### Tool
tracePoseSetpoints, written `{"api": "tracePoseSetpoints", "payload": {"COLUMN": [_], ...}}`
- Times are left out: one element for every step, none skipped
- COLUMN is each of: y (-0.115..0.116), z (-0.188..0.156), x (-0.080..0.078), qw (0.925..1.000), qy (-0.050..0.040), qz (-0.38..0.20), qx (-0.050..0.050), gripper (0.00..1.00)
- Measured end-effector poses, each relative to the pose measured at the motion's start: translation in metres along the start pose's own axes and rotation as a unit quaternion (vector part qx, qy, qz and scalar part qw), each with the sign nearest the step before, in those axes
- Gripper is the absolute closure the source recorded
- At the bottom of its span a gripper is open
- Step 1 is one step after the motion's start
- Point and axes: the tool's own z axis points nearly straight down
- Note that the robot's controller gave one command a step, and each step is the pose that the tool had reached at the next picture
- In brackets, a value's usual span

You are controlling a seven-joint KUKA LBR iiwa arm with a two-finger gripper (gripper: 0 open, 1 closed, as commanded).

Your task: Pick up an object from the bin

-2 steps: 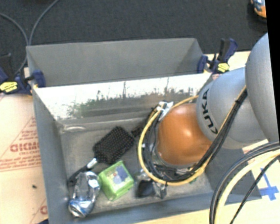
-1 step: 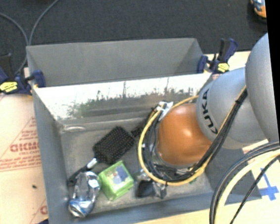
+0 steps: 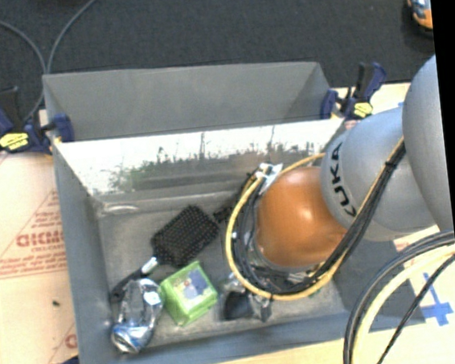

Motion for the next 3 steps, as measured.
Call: {"api": "tracePoseSetpoints", "payload": {"y": [-0.001,0.0,-0.001], "z": [-0.004,-0.021,-0.05], "x": [0.0,0.001,0.0], "qw": [1.0,1.0,1.0], "qy": [-0.0009,0.0031,0.0006], "qz": [0.0,0.001,0.002], "qx": [0.001,-0.002,-0.001], "gripper": [1.0,1.0,1.0]}}
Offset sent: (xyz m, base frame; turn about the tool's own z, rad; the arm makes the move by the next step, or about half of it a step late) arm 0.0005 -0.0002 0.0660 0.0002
